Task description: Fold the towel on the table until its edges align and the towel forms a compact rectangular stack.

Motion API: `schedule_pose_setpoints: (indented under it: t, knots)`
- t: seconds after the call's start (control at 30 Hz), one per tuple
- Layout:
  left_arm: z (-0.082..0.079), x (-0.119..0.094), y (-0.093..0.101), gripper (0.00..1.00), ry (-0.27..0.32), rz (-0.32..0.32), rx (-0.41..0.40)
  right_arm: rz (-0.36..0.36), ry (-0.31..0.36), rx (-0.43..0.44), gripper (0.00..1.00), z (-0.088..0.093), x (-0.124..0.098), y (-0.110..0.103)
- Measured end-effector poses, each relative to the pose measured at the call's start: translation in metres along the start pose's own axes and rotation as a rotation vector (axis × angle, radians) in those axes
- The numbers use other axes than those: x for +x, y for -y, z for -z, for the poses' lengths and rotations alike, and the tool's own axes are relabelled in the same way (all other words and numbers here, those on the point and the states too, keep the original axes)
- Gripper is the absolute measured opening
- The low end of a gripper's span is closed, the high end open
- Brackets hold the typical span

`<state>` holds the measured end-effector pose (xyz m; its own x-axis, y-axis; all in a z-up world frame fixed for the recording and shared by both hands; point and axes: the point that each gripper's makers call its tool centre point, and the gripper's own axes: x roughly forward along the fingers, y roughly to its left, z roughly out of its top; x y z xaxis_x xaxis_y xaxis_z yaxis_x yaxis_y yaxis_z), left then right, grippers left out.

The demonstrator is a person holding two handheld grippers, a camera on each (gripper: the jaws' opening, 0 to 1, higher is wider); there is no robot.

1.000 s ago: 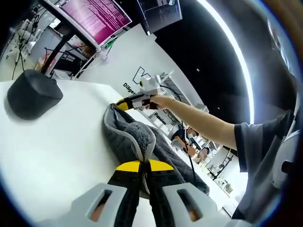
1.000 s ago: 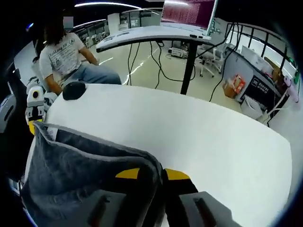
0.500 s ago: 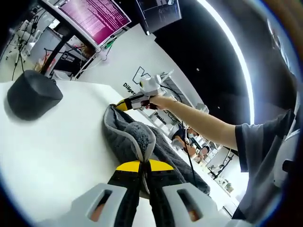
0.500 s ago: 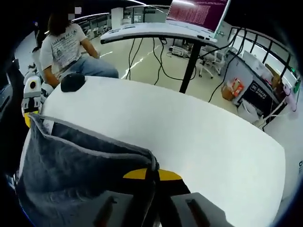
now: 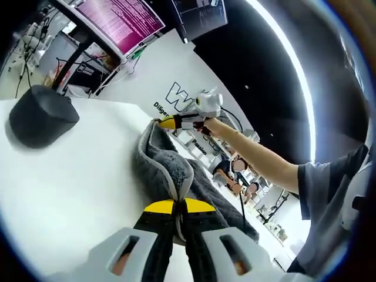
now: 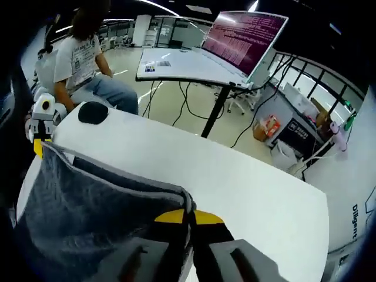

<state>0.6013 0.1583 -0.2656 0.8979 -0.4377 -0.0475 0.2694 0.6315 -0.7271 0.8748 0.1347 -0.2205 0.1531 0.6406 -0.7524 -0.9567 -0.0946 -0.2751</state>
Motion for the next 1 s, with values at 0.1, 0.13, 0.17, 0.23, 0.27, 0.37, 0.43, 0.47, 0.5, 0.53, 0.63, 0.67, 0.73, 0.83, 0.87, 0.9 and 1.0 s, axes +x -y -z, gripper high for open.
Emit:
schedule_pose_setpoints:
  t: [0.1,0.13,0.17,0.23,0.27,0.37,0.43,0.47,0.5,0.53,0.63,0.67,0.73,0.83,0.87,0.9,1.0]
  knots:
    - [-0.003,-0.004,-0.002,0.05,0.004,-0.004,-0.022,0.064,0.046,0.009,0.02,-0.003,-0.029,0.001]
    - [-0.004,-0.005,-0.003,0.05,0.005,-0.005,-0.030,0.085,0.062,0.012,0.02,-0.005,-0.039,0.001]
    - [-0.005,-0.006,-0.004,0.05,0.007,-0.013,-0.030,0.094,0.063,0.015,0.02,-0.003,-0.048,0.000]
    - [-0.006,-0.007,-0.005,0.05,0.012,-0.022,-0.034,0.119,0.077,0.016,0.02,-0.002,-0.062,-0.004]
    - [-0.007,-0.008,-0.006,0.05,0.015,-0.028,-0.037,0.135,0.087,0.016,0.02,-0.002,-0.071,-0.008]
    - [-0.011,-0.012,-0.005,0.05,0.031,-0.039,-0.039,0.190,0.131,0.013,0.02,-0.004,-0.101,-0.021]
    - [-0.022,-0.012,0.001,0.05,0.050,-0.037,0.000,0.217,0.154,0.012,0.02,-0.006,-0.116,-0.022]
    - [-0.028,-0.012,0.004,0.05,0.060,-0.036,0.030,0.234,0.167,0.012,0.02,-0.007,-0.125,-0.022]
    - [-0.035,-0.012,0.006,0.05,0.070,-0.036,0.059,0.251,0.180,0.012,0.02,-0.009,-0.135,-0.022]
    - [-0.041,-0.011,0.009,0.05,0.080,-0.035,0.089,0.269,0.194,0.011,0.02,-0.010,-0.144,-0.022]
    - [-0.070,-0.012,0.025,0.05,0.127,-0.026,0.193,0.339,0.232,0.001,0.02,-0.014,-0.177,-0.015]
    - [-0.081,-0.013,0.031,0.05,0.146,-0.023,0.231,0.363,0.251,0.001,0.02,-0.016,-0.189,-0.014]
    - [-0.102,-0.014,0.044,0.05,0.182,-0.015,0.307,0.410,0.289,-0.001,0.02,-0.021,-0.212,-0.011]
    - [-0.131,-0.013,0.062,0.05,0.232,-0.006,0.403,0.481,0.333,-0.010,0.02,-0.028,-0.249,-0.017]
    - [-0.141,-0.012,0.069,0.05,0.248,-0.001,0.433,0.507,0.352,-0.013,0.02,-0.031,-0.262,-0.019]
    - [-0.151,-0.011,0.077,0.05,0.263,0.004,0.464,0.532,0.370,-0.016,0.02,-0.033,-0.276,-0.021]
    - [-0.179,-0.007,0.099,0.05,0.303,0.034,0.520,0.590,0.410,-0.017,0.02,-0.038,-0.308,-0.030]
